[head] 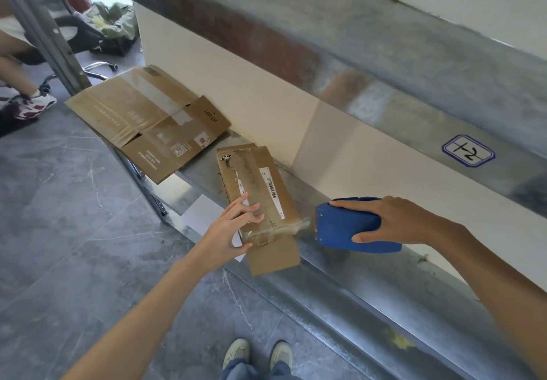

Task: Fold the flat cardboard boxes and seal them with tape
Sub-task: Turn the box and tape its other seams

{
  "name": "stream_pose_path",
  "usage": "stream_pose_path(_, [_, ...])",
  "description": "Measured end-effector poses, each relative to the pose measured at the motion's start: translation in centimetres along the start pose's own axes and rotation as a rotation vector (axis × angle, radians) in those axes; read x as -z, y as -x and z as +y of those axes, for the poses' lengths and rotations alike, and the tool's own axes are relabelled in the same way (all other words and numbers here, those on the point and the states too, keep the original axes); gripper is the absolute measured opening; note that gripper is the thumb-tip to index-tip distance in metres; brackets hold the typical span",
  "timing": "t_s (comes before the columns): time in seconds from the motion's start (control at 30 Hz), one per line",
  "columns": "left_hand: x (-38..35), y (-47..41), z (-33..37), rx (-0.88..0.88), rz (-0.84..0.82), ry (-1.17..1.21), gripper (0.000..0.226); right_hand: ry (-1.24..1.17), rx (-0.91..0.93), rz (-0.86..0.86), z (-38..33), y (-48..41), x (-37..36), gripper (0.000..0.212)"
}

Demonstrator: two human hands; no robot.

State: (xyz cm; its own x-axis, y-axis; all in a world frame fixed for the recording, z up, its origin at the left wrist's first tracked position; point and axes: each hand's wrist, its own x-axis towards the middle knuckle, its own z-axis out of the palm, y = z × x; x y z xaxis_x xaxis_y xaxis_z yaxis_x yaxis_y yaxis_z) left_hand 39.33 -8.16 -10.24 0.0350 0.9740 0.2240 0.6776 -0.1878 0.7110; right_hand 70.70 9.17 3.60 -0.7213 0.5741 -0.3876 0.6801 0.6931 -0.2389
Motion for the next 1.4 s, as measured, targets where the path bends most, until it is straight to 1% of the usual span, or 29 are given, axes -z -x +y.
stream_pose_path(0.27, [0.0,0.1,0.1,0.002,0.003,0.017,0.051,0.077,-0.088,-0.030,-0.9,0.6,0.2,0.072])
stream_pose_path(0.37, [-0.1,0.1,-0.1,-0.005,0.010,0.016,0.053,0.120,-0.124,0.003,-1.4,0.8,-0.8,0.072])
stream_pose_path(0.47, [-0.2,0.1,-0.2,-0.013,0.013,0.015,0.053,0.182,-0.133,0.071,-2.2,0.7,-2.1,0.073])
stream_pose_path(0.6, [-0.3,0.1,-0.3,-0.023,0.023,0.021,0.053,0.286,-0.188,0.140,-3.5,-0.2,-3.4,0.075])
stream_pose_path(0.8, [-0.5,0.2,-0.4,-0.026,0.050,0.043,0.053,0.384,-0.314,0.194,-5.6,-0.7,-6.1,0.074])
stream_pose_path(1.07, [-0.8,0.2,-0.4,-0.031,0.054,0.036,0.055,0.489,-0.337,0.211,-7.1,-1.2,-8.1,0.072])
stream_pose_path(1.23, [-0.6,0.5,-0.4,-0.026,0.048,0.038,0.053,0.406,-0.382,0.240,-6.8,-2.6,-8.8,0.071])
stream_pose_path(1.3, [-0.7,0.4,-0.3,-0.026,0.052,0.037,0.053,0.265,-0.437,0.273,-5.6,-2.3,-9.2,0.071])
stream_pose_path(1.4, [-0.8,0.3,-0.2,-0.017,0.056,0.034,0.052,-0.060,-0.481,0.387,-3.4,-1.4,-10.4,0.075])
